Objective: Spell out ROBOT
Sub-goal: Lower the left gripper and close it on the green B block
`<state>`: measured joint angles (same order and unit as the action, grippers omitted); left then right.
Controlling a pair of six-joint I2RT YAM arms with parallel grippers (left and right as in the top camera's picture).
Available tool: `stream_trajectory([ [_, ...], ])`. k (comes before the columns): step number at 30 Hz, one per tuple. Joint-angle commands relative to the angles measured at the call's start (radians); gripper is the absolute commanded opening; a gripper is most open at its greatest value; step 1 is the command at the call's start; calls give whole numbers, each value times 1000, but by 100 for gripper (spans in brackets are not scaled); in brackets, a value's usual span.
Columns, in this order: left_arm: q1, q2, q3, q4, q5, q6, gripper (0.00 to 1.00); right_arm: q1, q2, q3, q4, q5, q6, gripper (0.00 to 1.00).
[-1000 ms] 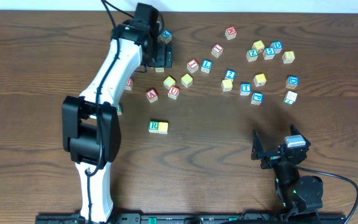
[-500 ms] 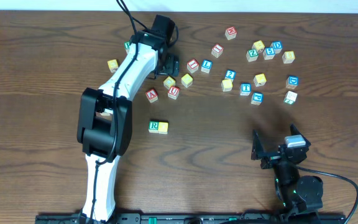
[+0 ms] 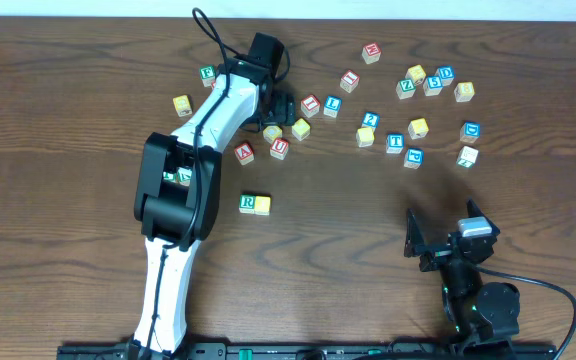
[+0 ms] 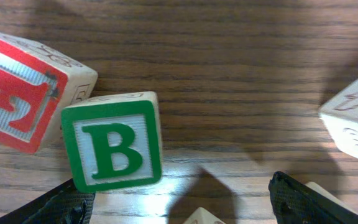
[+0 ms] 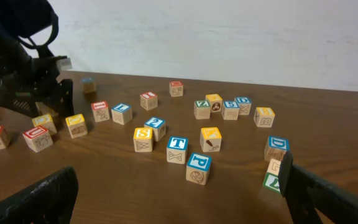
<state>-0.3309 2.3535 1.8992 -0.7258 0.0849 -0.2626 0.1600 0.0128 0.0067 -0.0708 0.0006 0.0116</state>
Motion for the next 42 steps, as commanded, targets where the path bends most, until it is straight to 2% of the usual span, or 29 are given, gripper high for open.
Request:
stream_trajectory([
  [1, 30, 0, 20, 6, 11, -9, 88, -9, -2, -1, -5, 8, 10, 99],
  [9, 69, 0, 20, 21, 13, -8, 87, -9, -2, -1, -5, 8, 10, 99],
  [13, 65, 0, 20, 21, 13, -4, 79, -9, -2, -1, -5, 8, 10, 99],
  [19, 50, 0, 20, 21, 13, 2, 77, -9, -2, -2, -5, 8, 10, 99],
  [31, 32, 0, 20, 52, 9, 32, 62, -9, -2, -1, -5, 8, 10, 99],
  [42, 32, 0, 20, 79, -10, 32, 61, -9, -2, -2, -5, 8, 10, 99],
])
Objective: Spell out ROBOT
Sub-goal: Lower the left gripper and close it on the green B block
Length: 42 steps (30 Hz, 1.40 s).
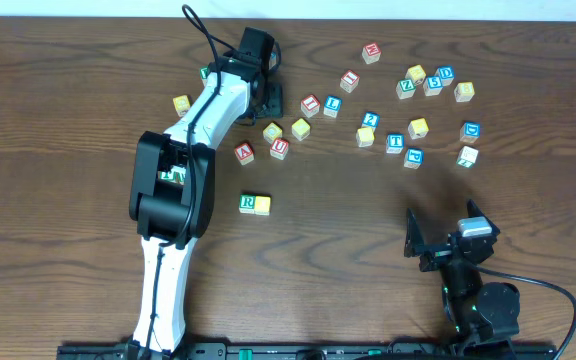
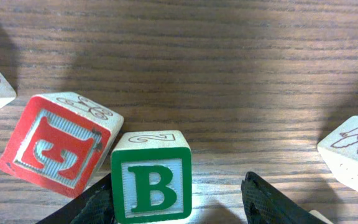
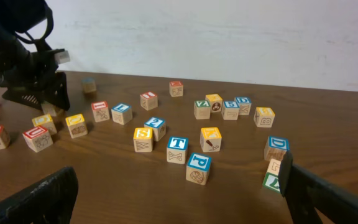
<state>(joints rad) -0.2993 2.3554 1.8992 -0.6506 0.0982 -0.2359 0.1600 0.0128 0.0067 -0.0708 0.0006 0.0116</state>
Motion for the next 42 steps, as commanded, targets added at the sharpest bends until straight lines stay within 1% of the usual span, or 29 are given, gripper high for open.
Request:
stream_trajectory([
  [1, 0, -2, 20, 6, -37, 6, 61, -9, -2, -1, -5, 8, 10, 99],
  [11, 2, -2, 20, 8, -73, 29, 59, -9, -2, -2, -5, 8, 10, 99],
  [16, 2, -2, 20, 8, -73, 52, 55, -9, -2, -2, -5, 8, 10, 99],
  [20, 2, -2, 20, 3, -72, 53, 44, -9, -2, -1, -5, 8, 10, 99],
  [31, 2, -2, 20, 1, -72, 59, 42, -9, -2, -2, -5, 8, 10, 99],
  [33, 2, -2, 20, 0, -72, 59, 37, -9, -2, -2, -5, 8, 10, 99],
  [36, 2, -2, 20, -5, -73, 60, 32, -9, -2, -1, -5, 8, 10, 99],
  [42, 2, -2, 20, -6, -73, 64, 32, -9, -2, -1, -5, 8, 10, 99],
])
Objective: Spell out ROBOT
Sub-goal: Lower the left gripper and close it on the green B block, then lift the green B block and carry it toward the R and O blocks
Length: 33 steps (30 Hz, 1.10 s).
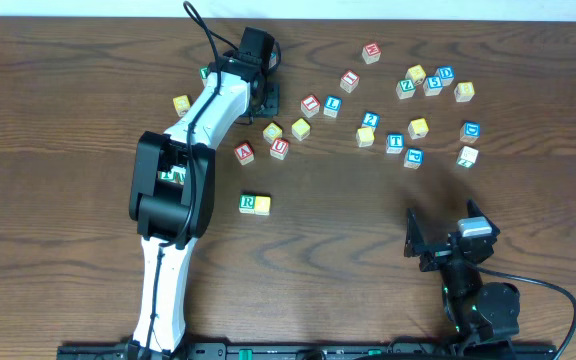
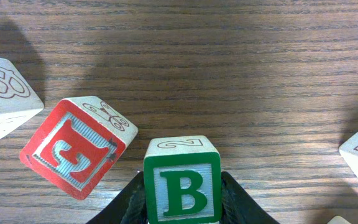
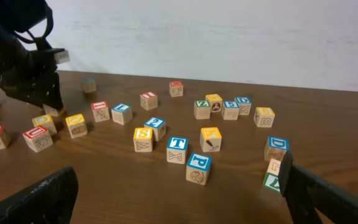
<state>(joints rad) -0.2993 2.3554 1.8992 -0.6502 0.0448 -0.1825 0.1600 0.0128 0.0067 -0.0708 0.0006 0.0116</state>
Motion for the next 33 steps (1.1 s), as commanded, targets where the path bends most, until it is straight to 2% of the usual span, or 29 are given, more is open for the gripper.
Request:
stream_trajectory([
  [1, 2, -2, 20, -7, -19, 10, 31, -9, -2, -2, -5, 8, 10, 99],
  [11, 2, -44, 20, -14, -19, 13, 31, -9, -2, -2, -5, 8, 10, 99],
  [18, 1, -191, 20, -46, -19, 32, 31, -9, -2, -1, -5, 8, 10, 99],
  [23, 1, -331, 20, -129, -19, 32, 31, -9, -2, -2, -5, 8, 10, 99],
  [30, -1, -503, 20, -333, 7, -6, 19, -9, -2, -2, -5, 8, 10, 99],
  [31, -1, -523, 20, -363, 24, -6, 9, -9, -2, -1, -5, 8, 10, 99],
  [33, -1, -559, 20, -408, 48, -6, 8, -9, -2, -1, -5, 8, 10, 99],
])
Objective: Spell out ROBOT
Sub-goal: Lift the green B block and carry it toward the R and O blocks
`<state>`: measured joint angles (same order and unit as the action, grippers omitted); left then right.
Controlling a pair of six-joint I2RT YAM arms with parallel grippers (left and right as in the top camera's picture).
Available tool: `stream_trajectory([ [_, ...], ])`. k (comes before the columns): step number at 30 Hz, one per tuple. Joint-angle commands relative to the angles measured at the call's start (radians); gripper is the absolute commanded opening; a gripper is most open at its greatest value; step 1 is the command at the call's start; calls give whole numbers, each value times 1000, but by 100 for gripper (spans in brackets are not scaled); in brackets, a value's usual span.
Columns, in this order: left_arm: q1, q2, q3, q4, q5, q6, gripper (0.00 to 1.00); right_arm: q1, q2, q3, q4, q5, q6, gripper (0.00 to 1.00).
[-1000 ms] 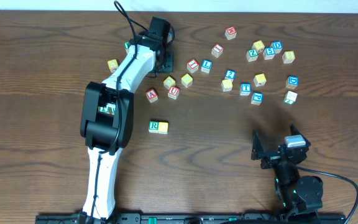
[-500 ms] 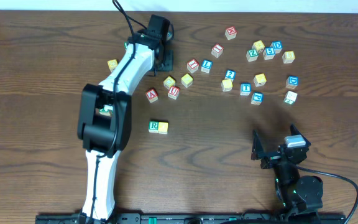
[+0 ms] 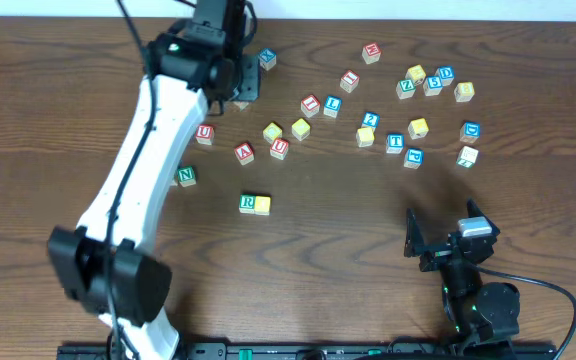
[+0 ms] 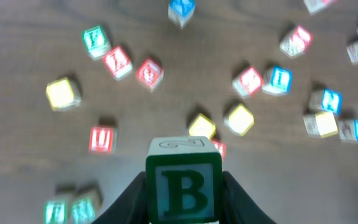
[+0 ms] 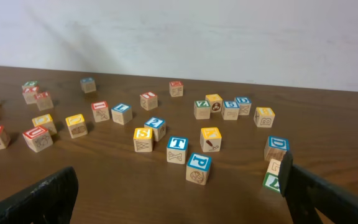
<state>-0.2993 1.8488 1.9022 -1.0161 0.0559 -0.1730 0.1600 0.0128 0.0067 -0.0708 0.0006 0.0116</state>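
A green B block (image 4: 183,188) is held between the fingers of my left gripper (image 4: 183,194), which is shut on it high above the table. In the overhead view the left gripper (image 3: 236,78) hangs over the far left group of blocks, and the B block is hidden there. A green R block (image 3: 247,203) lies mid-table with a yellow block (image 3: 263,204) touching its right side. A blue T block (image 3: 394,142) sits among the right-hand blocks, and the right wrist view shows the T block (image 5: 177,150) too. My right gripper (image 3: 446,244) rests open at the near right.
Loose letter blocks lie across the far half of the table: a green N (image 3: 185,176), a red U (image 3: 204,132), a red A (image 3: 244,153), two yellow blocks (image 3: 300,128) and a cluster at the far right (image 3: 430,82). The white left arm (image 3: 138,170) crosses the left side.
My left gripper, which was shut on the B block down on the table, has risen high above it with the block in its jaws. The right arm has not moved.
My left gripper was open just short of the B block, which lay beside a red E block. Then its fingers stood on either side of the block. Then they were shut on it on the table, and now it hangs well above the scattered blocks.
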Motion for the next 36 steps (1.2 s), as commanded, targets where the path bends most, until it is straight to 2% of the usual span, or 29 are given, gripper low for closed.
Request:
stream_trajectory([
  [1, -2, -69, 17, -61, 39, -16, 8, -9, -2, -1, -5, 8, 10, 99],
  [7, -42, -195, -51, -132, 24, -25, 7, -9, -2, -1, -5, 8, 10, 99],
  [10, -98, -267, -154, -119, -55, -66, 8, -9, -2, -2, -5, 8, 10, 99],
  [14, -193, -380, -341, -35, -75, -107, 7, -9, -2, -2, -5, 8, 10, 99],
  [20, -340, -493, -564, 86, -77, -230, 7, -9, -2, -1, -5, 8, 10, 99],
  [26, -445, -465, -665, 121, -232, -393, 7, -9, -2, -1, -5, 8, 10, 99],
  [36, -476, -267, -724, 251, -233, -503, 7, -9, -2, -1, -5, 8, 10, 99],
])
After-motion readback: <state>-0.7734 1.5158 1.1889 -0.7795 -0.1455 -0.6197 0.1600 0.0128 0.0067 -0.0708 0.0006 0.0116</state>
